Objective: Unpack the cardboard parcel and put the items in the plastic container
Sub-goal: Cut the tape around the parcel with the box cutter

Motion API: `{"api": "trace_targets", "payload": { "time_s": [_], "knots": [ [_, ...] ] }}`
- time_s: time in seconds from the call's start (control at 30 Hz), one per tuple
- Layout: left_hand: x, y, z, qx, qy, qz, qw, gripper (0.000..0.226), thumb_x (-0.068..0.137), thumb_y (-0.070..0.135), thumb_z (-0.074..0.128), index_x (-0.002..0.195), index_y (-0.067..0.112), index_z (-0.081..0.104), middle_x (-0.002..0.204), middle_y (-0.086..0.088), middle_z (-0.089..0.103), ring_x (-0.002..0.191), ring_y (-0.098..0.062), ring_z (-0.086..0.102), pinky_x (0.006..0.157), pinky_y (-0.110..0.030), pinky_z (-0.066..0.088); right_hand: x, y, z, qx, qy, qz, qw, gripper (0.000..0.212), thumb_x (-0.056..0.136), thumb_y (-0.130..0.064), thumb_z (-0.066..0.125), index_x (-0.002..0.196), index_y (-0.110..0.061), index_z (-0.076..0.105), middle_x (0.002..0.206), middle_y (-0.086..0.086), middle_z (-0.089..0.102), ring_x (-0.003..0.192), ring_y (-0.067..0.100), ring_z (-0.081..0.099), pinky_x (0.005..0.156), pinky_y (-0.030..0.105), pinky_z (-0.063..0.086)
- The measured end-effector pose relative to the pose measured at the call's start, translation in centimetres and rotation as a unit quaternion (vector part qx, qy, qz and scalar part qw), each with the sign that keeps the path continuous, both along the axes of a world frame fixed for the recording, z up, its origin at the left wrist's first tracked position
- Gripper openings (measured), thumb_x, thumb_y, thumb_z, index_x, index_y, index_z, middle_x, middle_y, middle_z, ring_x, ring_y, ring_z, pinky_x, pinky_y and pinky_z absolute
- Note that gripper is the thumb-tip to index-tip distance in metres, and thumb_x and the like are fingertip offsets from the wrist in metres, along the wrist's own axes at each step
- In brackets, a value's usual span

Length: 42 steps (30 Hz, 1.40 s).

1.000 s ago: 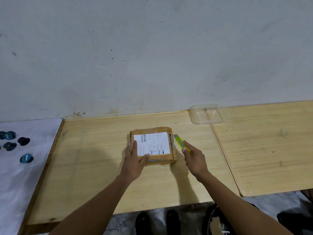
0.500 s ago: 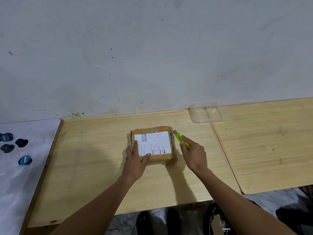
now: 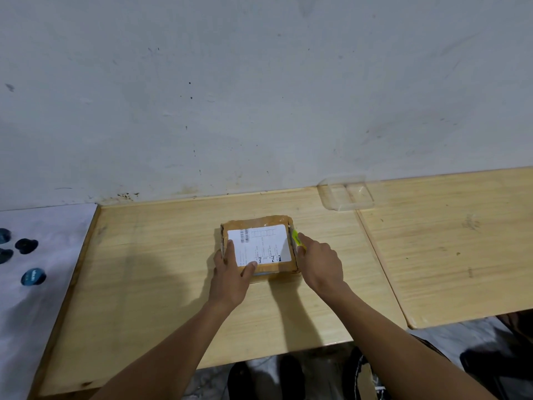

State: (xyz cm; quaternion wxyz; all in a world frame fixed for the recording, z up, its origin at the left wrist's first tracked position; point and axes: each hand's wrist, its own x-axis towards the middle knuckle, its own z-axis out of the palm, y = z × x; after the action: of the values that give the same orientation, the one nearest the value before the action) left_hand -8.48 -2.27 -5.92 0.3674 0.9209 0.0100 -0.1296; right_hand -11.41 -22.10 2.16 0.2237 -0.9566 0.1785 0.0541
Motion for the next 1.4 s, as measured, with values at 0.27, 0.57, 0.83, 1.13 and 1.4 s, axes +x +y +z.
{"api": "trace_targets", "payload": {
  "time_s": [0.27,0.57,0.83,1.13,1.4],
  "knots": [
    [-0.1,0.0,0.2,0.002,-0.005,-0.004,1.000,0.082,0.093,0.053,0.050,0.154,0.023,0.003,0.157,-0.012,0.010,0.141,-0.032,0.026,0.107,-0.043,0.035,-1.8,0.4,-0.5,-0.040,0.041,0.018,0.998,0.040,0.095,-0.013,0.037,0.131,-0.025,0.050,0.102,0.012,0.065,0.093,0.037,0.060,0.069,0.038,0.045],
    [-0.1,0.0,0.3,0.006,0.002,-0.001,1.000,0.083,0.093,0.054,0.050,0.154,0.023,0.004,0.158,-0.014,0.009,0.142,-0.033,0.026,0.107,-0.044,0.035,-3.7,-0.1,0.2,0.036,0.049,0.000,0.998,0.039,0.098,-0.024,0.043,0.135,-0.028,0.054,0.116,0.013,0.065,0.109,0.035,0.055,0.081,0.038,0.046],
    [0.3,0.4,0.4,0.004,0.007,-0.017,1.000,0.086,0.091,0.055,0.052,0.154,0.021,0.006,0.158,-0.014,0.012,0.144,-0.030,0.022,0.111,-0.043,0.032,-3.7,-4.1,1.4,0.190,-0.001,-0.049,0.981,0.033,0.095,-0.028,0.057,0.127,-0.021,0.064,0.085,0.003,0.069,0.066,0.010,0.060,0.062,0.024,0.044],
    [4.2,3.1,1.9,0.083,0.056,-0.170,0.980,0.085,0.090,0.056,0.053,0.154,0.028,0.004,0.163,-0.001,0.002,0.149,-0.022,0.008,0.118,-0.043,0.021,-4.0,-4.3,0.7,0.379,-0.074,-0.084,0.919,0.030,0.100,-0.028,0.052,0.129,-0.028,0.060,0.064,0.006,0.060,0.041,0.013,0.039,0.041,0.024,0.034],
    [1.5,-1.1,3.1,0.220,0.005,-0.039,0.975,0.078,0.093,0.061,0.034,0.153,0.017,0.009,0.162,-0.013,-0.004,0.147,-0.037,-0.004,0.119,-0.053,0.009,-3.3,-3.7,0.0,0.402,-0.091,-0.086,0.907,0.030,0.100,-0.023,0.052,0.128,-0.029,0.060,0.066,0.009,0.060,0.044,0.012,0.041,0.042,0.022,0.037]
  ]
}}
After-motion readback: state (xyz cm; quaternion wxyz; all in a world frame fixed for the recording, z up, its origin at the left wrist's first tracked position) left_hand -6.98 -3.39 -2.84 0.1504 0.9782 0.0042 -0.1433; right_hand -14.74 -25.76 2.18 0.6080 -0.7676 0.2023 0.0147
